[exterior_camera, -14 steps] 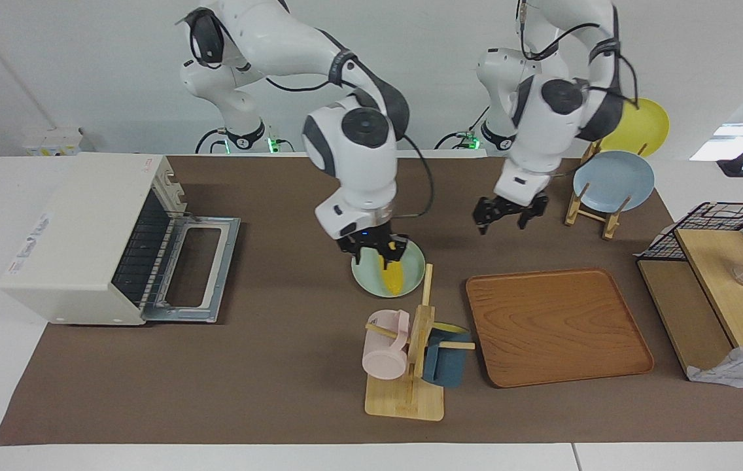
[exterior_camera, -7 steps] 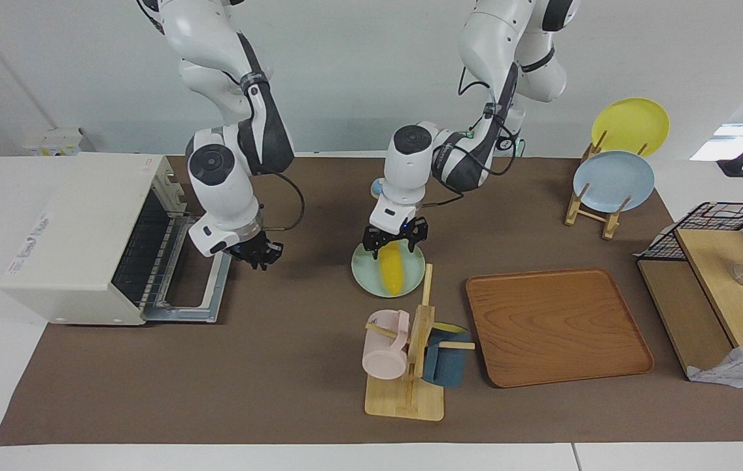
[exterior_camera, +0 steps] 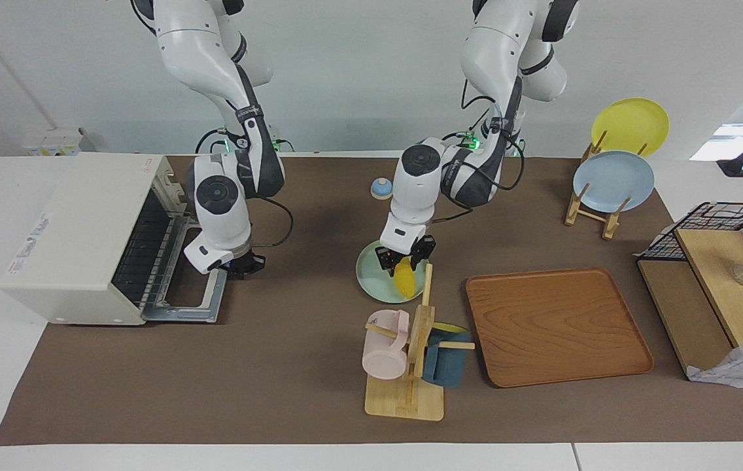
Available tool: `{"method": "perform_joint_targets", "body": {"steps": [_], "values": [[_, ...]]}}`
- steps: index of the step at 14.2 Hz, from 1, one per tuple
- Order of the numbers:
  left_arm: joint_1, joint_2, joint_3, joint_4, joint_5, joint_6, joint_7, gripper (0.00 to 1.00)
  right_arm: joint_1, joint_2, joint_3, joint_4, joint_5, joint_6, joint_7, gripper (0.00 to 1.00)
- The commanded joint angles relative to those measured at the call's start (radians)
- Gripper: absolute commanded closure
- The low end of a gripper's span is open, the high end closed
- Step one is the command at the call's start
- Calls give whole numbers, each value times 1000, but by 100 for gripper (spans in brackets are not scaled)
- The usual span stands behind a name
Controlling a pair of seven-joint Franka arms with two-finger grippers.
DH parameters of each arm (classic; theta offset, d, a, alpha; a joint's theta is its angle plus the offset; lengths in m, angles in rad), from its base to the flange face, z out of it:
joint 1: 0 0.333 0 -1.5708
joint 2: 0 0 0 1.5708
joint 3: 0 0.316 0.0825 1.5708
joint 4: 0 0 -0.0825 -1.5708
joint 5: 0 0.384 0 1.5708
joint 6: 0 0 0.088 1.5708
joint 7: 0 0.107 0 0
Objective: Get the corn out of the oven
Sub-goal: 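Grasp the corn with the left gripper while the right gripper returns to the oven, then carry the corn with the left gripper onto the wooden tray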
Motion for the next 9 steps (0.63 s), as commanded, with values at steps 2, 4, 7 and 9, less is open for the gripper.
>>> {"method": "perform_joint_targets", "body": {"steps": [2,4,7,9], "values": [[293,-38,0,-15,5,-68,376,100,-13,-5,14,12,-111,-34,-23,100],[405,75,1,97,13,-33,517,100,-10,11,16,82,-151,-120,-32,100],[481,174,1,265,37,-45,545,42,-11,14,21,257,-151,-336,-147,100],[481,119,9,233,53,-109,548,0,-49,-56,17,265,-139,-375,-246,100]]}}
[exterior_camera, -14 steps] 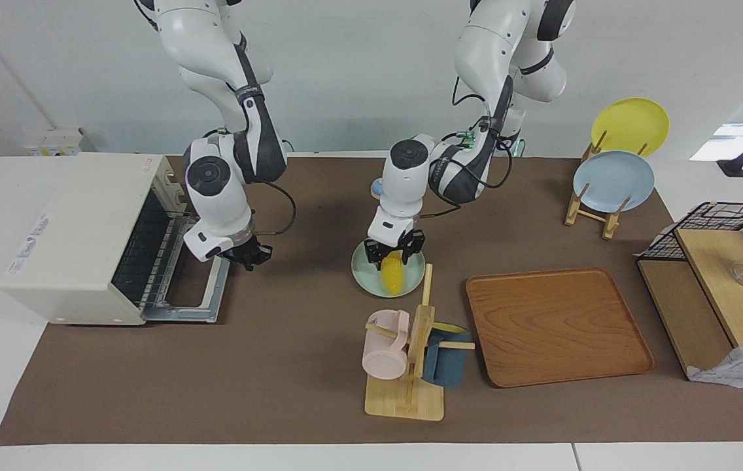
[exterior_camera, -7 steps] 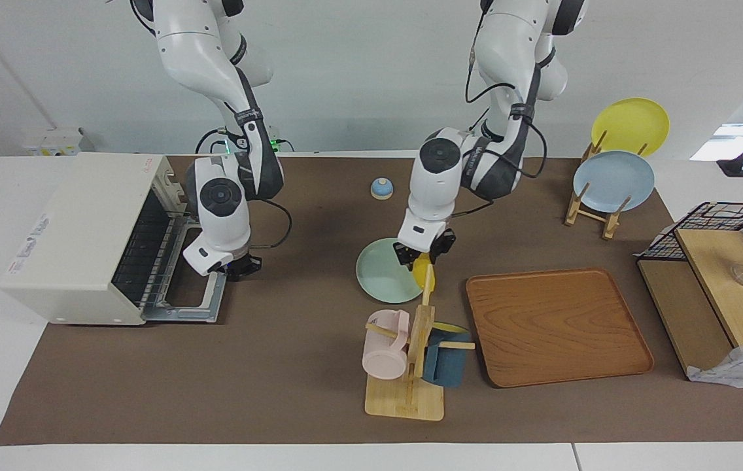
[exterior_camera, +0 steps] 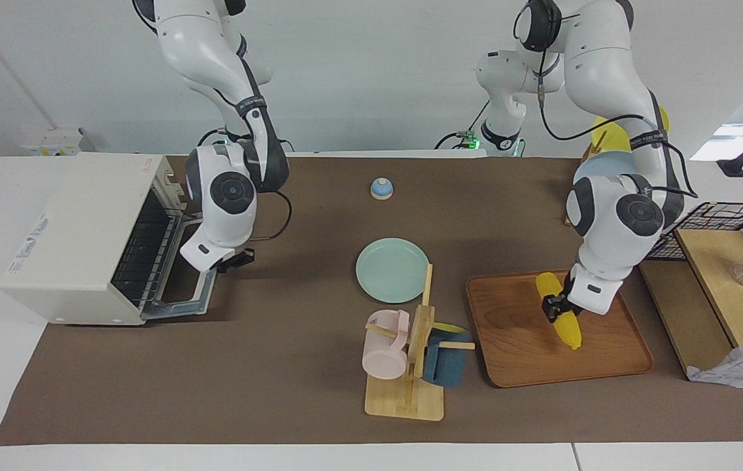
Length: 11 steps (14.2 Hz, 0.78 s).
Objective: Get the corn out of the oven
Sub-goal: 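Carry the corn with the left gripper onto the wooden tray, then push the oven door shut with the right gripper while the left gripper withdraws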
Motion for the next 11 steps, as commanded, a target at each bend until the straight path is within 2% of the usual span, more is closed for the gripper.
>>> {"method": "perform_joint_targets", "body": {"steps": [1,3,4,6,8,10,11], "values": [[-9,-74,4,26,41,-127,-7,0,-85,-73,-5,31,3,-55,-149,100],[14,-215,28,27,43,-303,59,0,-124,-114,-6,29,65,-91,-208,99],[63,-289,28,27,32,-392,174,0,-144,-127,-6,31,78,-110,-220,99],[129,-410,28,24,-1,-528,287,0,-173,-159,-6,29,133,-127,-263,97],[160,-475,28,23,-14,-623,376,0,-193,-196,-6,31,171,-156,-292,91],[160,-481,28,29,-15,-654,384,0,-202,-229,-8,32,210,-193,-294,77],[156,-480,28,30,-15,-656,384,0,-213,-242,-8,44,258,-216,-292,73]]}}
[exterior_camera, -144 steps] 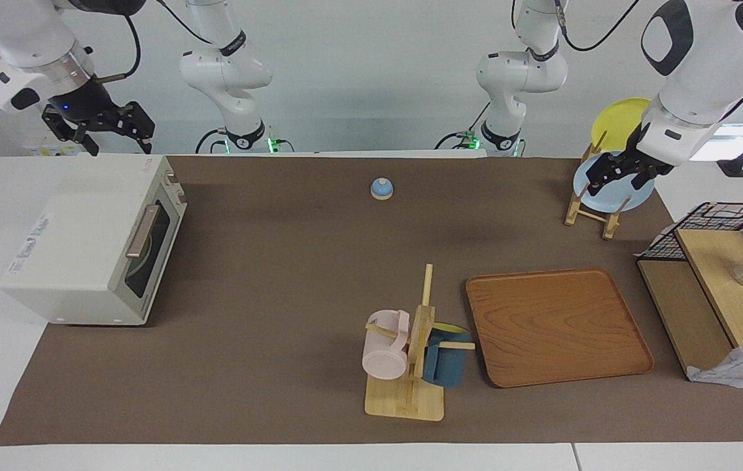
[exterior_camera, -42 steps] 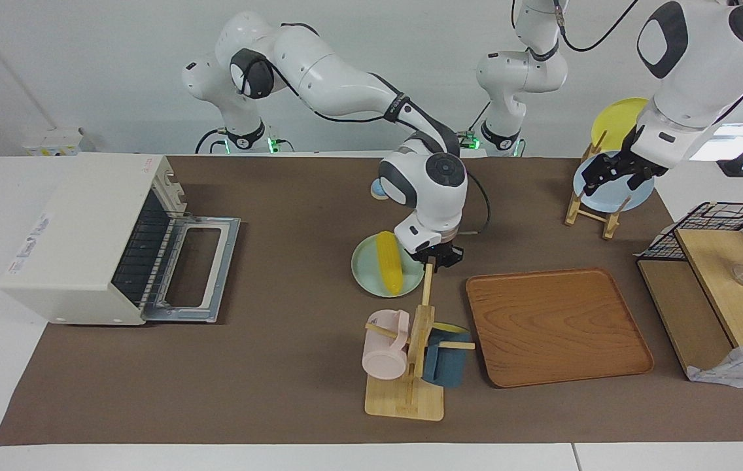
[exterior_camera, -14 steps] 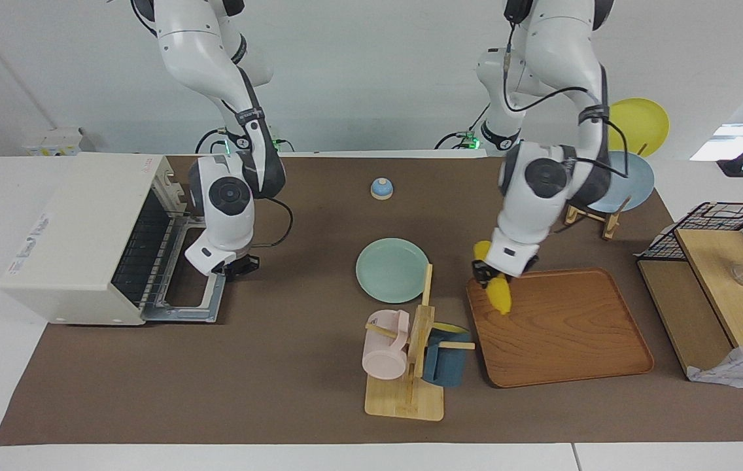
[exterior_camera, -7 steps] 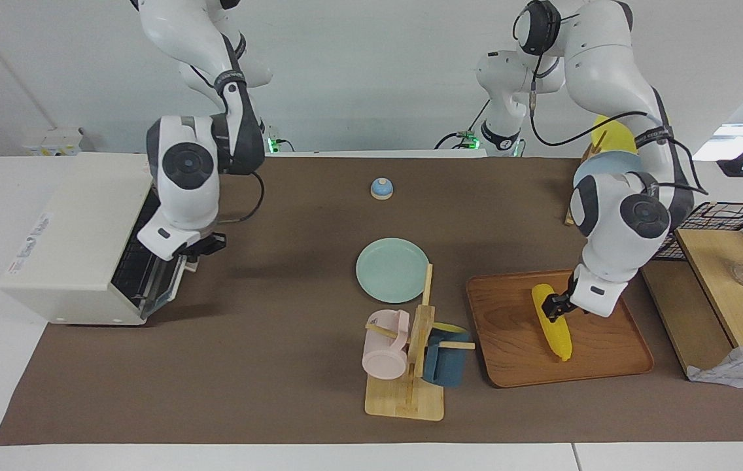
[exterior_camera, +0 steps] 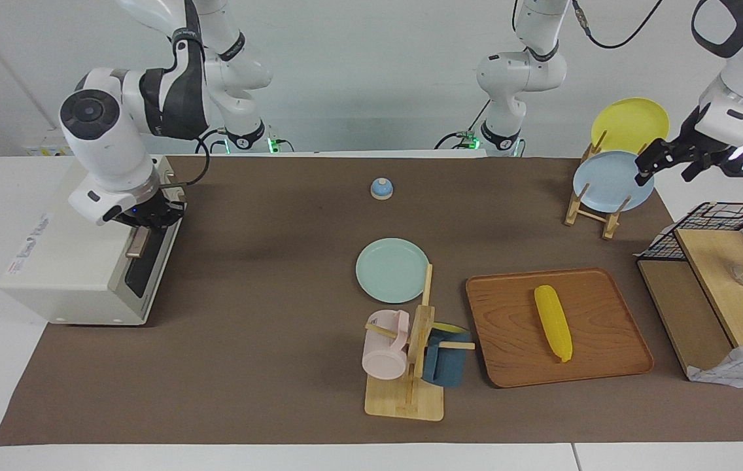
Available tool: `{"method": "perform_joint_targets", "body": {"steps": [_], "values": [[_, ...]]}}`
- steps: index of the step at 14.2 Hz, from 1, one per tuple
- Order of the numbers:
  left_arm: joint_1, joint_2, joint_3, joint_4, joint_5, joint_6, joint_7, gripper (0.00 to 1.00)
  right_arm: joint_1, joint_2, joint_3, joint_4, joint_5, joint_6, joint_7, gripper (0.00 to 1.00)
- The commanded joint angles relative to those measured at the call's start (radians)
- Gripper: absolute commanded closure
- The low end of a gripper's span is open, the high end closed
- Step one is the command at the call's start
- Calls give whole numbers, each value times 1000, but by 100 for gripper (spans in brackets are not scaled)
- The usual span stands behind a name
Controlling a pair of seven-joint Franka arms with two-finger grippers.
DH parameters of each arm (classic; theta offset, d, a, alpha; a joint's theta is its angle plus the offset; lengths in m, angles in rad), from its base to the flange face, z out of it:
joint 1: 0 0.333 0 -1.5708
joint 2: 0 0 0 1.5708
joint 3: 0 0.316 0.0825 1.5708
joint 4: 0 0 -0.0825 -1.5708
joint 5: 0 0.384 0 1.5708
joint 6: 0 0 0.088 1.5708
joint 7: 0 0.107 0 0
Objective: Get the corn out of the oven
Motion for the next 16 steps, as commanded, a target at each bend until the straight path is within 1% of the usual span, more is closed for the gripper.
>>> {"method": "perform_joint_targets", "body": {"steps": [1,3,4,5,6,8,10,14,15,16], "values": [[-17,19,-6,-15,-12,-4,10,0,-29,-58,6,13,115,-51,-21,64],[-19,13,-16,-15,-12,-7,8,0,-35,-61,4,105,152,-128,-21,46],[-19,13,-18,-15,-12,-12,8,0,-38,-58,4,152,164,-175,-22,38],[-22,13,-19,-14,-12,-15,8,0,-59,-58,4,191,180,-218,-22,25],[-22,10,-19,-13,-12,-17,8,0,-96,-67,4,218,181,-250,-27,0],[-23,7,-24,-13,-12,-18,8,0,-138,-75,4,248,180,-281,-27,0],[-22,5,-35,-13,-12,-18,10,0,-138,-86,6,258,174,-310,-22,0],[-23,5,-35,-15,-12,-18,10,0,-121,-74,20,298,157,-321,-22,0],[-23,5,-35,-15,-12,-18,11,0,-94,-71,14,300,139,-323,-21,0],[-22,4,-35,-15,-12,-18,12,0,-33,-77,-20,298,119,-326,-21,0]]}}
